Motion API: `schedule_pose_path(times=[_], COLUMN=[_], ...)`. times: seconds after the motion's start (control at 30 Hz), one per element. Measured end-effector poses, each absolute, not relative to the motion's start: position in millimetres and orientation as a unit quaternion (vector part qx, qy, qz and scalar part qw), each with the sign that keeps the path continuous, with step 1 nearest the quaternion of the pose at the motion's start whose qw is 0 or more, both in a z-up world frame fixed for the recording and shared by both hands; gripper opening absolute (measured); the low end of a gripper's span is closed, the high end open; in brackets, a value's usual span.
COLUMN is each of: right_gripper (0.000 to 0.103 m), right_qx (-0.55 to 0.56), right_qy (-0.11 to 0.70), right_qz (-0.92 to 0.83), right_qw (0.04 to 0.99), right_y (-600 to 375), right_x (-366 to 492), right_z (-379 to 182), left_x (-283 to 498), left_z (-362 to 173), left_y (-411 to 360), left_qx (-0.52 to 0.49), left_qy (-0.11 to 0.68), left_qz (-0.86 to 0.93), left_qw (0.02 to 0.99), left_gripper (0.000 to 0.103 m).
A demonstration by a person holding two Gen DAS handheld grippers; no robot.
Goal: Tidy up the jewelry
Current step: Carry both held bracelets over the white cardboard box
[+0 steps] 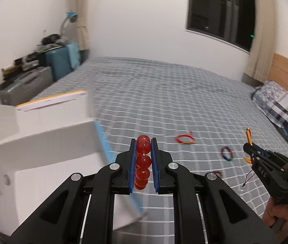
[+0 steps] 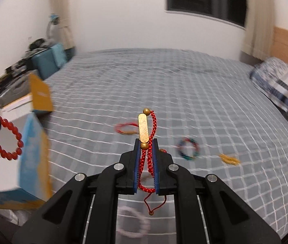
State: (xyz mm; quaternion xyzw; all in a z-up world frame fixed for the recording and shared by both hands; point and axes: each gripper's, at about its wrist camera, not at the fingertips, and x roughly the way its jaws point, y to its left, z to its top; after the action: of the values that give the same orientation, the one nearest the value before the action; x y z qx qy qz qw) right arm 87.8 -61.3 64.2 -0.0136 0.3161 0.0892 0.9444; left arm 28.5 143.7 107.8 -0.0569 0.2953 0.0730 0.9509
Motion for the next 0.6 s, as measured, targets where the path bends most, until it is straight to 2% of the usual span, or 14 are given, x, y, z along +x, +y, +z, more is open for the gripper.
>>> schedule_pose_path(times=[0.3, 0.6], right_gripper=[0.010, 0.010], right_qx=[-0.060, -0.109], right_qy=[0.297, 0.330], right_qz=[0.199, 0.281], right_qw=[0.932, 0.895], right_y=[90, 204], right_x=[53, 16], right_z=[95, 66], left_x=[-21, -66], left_z=[112, 69], left_y=[248, 326], left_qx=[-0.080, -0.118], left_qy=[0.309, 0.365], left_qz=[0.159, 0.221], left_qw=[0.934, 0.897], left_gripper=[0.013, 0.013])
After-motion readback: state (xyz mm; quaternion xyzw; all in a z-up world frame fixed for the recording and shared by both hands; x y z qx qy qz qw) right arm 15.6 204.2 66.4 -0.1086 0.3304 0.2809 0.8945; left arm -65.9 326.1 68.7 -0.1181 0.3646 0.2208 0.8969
